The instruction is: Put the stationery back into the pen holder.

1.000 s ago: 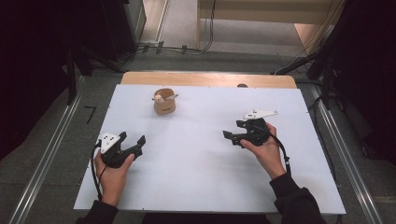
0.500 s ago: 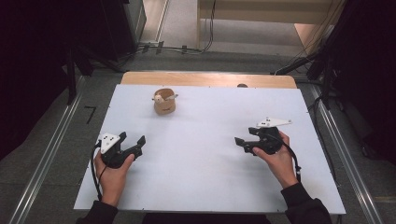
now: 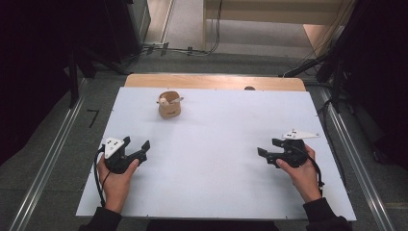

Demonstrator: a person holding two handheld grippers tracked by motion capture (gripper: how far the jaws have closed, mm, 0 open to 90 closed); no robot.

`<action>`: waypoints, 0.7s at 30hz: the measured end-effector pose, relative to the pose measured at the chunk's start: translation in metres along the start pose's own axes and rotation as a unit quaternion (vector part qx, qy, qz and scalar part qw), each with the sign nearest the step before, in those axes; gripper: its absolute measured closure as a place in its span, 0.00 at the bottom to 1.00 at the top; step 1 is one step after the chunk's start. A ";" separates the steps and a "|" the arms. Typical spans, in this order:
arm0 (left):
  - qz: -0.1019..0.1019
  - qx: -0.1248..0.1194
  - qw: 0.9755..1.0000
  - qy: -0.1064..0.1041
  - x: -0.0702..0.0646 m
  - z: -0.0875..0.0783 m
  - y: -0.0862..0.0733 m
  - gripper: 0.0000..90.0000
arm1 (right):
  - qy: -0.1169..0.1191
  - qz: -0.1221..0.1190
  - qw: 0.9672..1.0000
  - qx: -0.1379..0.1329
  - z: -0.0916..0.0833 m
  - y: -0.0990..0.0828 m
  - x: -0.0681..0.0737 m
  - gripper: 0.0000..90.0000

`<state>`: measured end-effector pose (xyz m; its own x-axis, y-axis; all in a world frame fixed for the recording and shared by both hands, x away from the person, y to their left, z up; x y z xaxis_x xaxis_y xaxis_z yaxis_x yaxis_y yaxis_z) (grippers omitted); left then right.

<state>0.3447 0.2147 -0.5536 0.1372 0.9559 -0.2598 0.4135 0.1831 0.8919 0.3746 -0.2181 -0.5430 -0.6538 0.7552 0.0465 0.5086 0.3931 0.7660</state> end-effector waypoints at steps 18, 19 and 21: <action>-0.004 0.005 1.000 0.001 0.001 0.000 -0.001 0.23 | -0.030 0.027 0.999 -0.002 -0.028 -0.030 -0.024 0.23; -0.005 0.005 1.000 0.000 0.001 0.000 -0.001 0.23 | -0.032 0.030 0.999 -0.002 -0.030 -0.031 -0.025 0.24; -0.006 0.003 1.000 0.001 0.000 0.000 -0.001 0.23 | -0.034 0.034 0.999 -0.005 -0.033 -0.033 -0.027 0.23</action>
<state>0.3442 0.2152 -0.5541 0.1310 0.9539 -0.2700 0.4208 0.1931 0.8864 0.3565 -0.2689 -0.5485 -0.5786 0.8138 0.0544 0.5440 0.3354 0.7691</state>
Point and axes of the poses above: each handheld gripper's, and its own axes: z roughly forward along the jaws, y roughly out of its top, x roughly to its left, the point moved 10 cm from there along z, roughly forward along the jaws, and after that the axes turned 6 degrees about -z, right-handed, at the moved point
